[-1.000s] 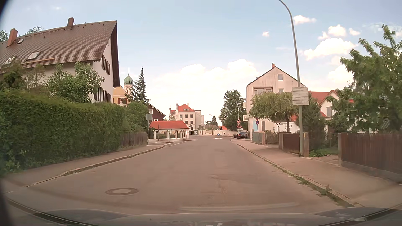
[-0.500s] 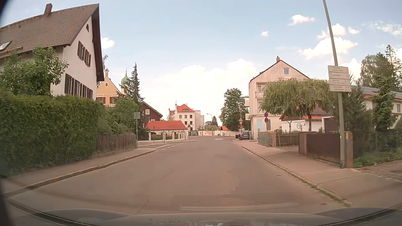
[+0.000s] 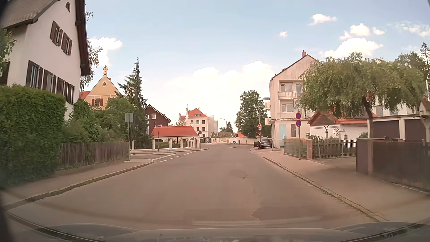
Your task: Follow the waypoints while adhering to traffic rules and regulations
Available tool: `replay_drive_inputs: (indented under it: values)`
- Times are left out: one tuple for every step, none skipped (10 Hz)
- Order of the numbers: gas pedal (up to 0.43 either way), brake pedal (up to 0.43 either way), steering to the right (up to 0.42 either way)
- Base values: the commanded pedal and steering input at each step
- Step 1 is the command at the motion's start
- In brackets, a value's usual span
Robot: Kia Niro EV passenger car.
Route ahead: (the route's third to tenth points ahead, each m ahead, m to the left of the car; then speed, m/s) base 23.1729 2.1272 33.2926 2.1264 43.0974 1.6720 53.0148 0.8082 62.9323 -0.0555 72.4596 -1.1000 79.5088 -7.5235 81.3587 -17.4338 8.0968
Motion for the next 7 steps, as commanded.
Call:
replay_drive_inputs:
  values:
    - [0.0, 0.091, -0.007]
    - [0.0, 0.098, -0.011]
    - [0.0, 0.091, -0.012]
    - [0.0, 0.098, -0.011]
    - [0.0, 0.098, -0.01]
    - [0.0, 0.098, -0.01]
    - [0.0, 0.134, -0.01]
